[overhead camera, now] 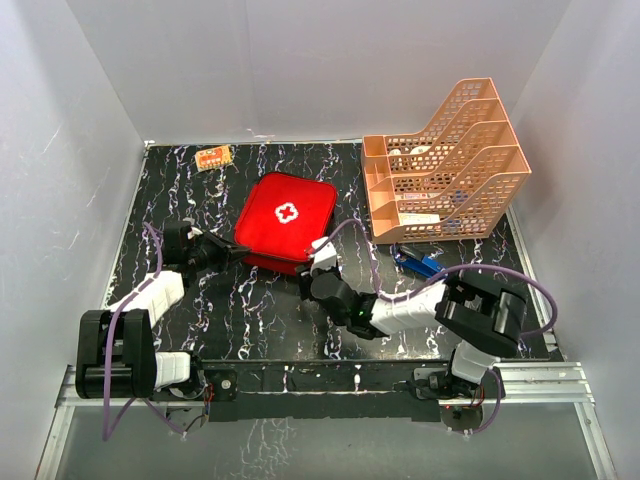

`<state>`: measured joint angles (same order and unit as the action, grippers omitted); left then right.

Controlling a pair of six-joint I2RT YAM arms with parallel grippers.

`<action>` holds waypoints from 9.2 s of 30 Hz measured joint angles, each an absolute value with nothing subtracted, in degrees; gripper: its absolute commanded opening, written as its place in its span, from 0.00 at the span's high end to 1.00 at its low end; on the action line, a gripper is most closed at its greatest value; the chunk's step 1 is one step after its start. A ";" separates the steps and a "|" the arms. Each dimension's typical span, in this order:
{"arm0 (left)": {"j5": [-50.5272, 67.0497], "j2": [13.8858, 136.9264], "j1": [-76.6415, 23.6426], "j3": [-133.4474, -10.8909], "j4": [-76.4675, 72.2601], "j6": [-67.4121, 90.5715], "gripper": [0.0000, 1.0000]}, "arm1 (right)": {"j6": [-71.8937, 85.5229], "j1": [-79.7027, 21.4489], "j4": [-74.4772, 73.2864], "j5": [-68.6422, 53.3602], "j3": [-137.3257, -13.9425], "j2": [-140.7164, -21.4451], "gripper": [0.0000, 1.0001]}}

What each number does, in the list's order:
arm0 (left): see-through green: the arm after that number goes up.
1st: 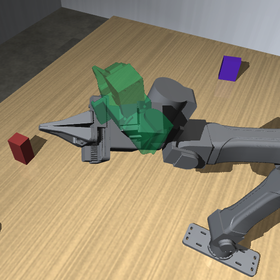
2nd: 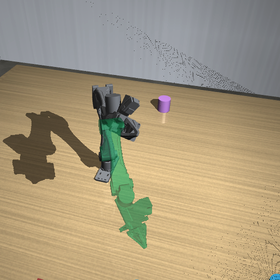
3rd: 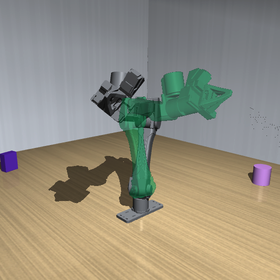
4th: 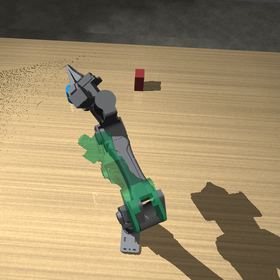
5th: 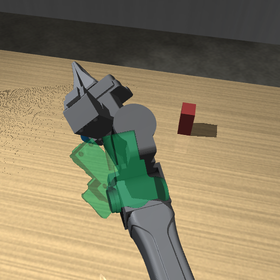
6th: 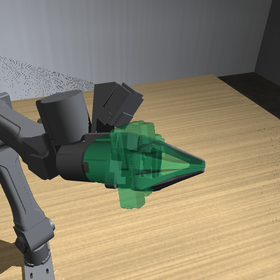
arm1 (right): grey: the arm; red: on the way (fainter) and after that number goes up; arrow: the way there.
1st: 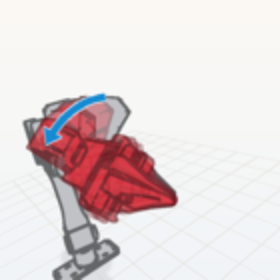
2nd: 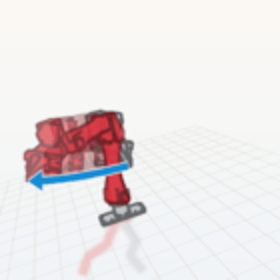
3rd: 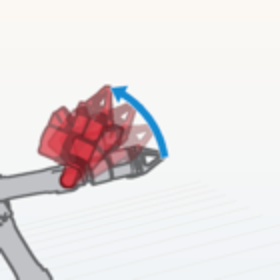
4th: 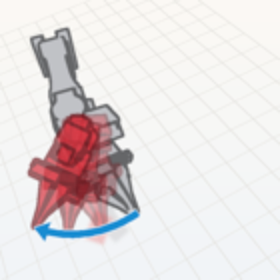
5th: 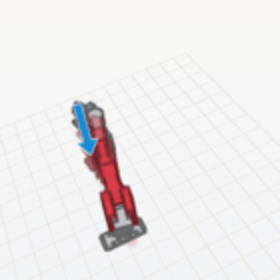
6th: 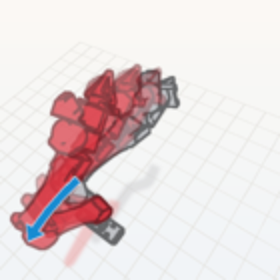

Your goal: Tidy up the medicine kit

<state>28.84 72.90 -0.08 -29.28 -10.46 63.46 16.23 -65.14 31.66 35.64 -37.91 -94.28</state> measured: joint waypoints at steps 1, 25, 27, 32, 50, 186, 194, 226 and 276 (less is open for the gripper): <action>28.84 72.90 -0.08 -29.28 -10.46 63.46 0.99 | 16.45 -65.14 31.81 36.53 -38.48 -94.87 0.50; 30.09 72.55 -0.12 -29.43 -10.48 61.06 0.36 | 16.95 -65.45 30.06 41.98 -42.35 -97.58 1.00; 31.07 72.31 -0.12 -29.43 -10.76 60.64 0.32 | 16.12 -65.32 30.15 41.04 -42.33 -97.43 1.00; 33.93 72.34 -0.16 -29.34 -13.10 60.69 0.32 | 14.52 -65.21 30.28 38.79 -42.63 -97.47 1.00; 26.70 72.82 -1.54 -28.56 -12.12 67.51 1.00 | 15.62 -69.23 32.05 49.74 -44.34 -99.96 1.00; 29.34 78.83 6.20 -41.19 4.64 48.34 1.00 | 16.93 -71.07 24.43 49.47 -35.38 -89.45 1.00; 29.58 78.83 6.15 -41.39 4.97 48.03 1.00 | 17.50 -70.22 23.66 45.17 -35.55 -89.12 0.72; 30.13 78.89 6.09 -41.36 4.82 47.68 1.00 | 33.30 -68.51 10.02 57.56 -59.46 -107.37 1.00; 31.00 74.70 5.89 -40.23 3.03 47.18 0.36 | 12.03 -62.08 25.17 22.41 -53.23 -103.24 1.00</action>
<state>31.00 74.70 5.89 -40.23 3.03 47.18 12.03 -62.08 25.17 22.41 -53.23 -103.24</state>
